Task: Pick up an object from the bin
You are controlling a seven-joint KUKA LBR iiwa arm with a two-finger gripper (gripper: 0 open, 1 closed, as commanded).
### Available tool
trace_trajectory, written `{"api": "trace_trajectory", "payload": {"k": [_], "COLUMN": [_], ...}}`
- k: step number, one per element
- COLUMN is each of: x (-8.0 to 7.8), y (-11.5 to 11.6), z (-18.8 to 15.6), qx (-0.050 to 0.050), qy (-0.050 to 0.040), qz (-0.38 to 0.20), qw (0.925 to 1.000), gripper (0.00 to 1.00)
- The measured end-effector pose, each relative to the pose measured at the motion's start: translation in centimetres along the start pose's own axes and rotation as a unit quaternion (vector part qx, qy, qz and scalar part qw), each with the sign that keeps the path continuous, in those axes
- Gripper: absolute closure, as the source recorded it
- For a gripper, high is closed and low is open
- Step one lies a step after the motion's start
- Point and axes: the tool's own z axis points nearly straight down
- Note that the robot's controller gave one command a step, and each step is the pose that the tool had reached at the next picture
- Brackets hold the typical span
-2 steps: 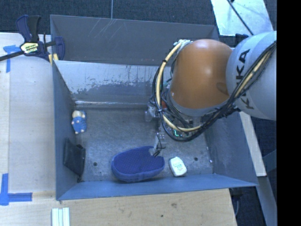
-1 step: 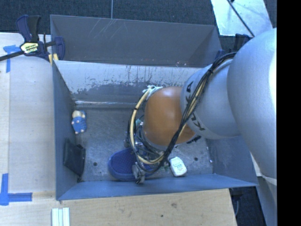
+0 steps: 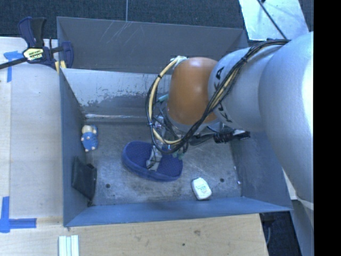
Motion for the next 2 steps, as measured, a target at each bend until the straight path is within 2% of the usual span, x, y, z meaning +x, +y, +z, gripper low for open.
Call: {"api": "trace_trajectory", "payload": {"k": [1, 2], "x": [-0.2, -1.7], "y": [4.1, 5.4], "z": [-1.6, 3.1], "qx": [-0.001, 0.000], "qy": [0.0002, 0.0033], "qz": [-0.153, -0.248], "qw": [0.9882, 0.9688], "gripper": [0.00, 0.00]}}
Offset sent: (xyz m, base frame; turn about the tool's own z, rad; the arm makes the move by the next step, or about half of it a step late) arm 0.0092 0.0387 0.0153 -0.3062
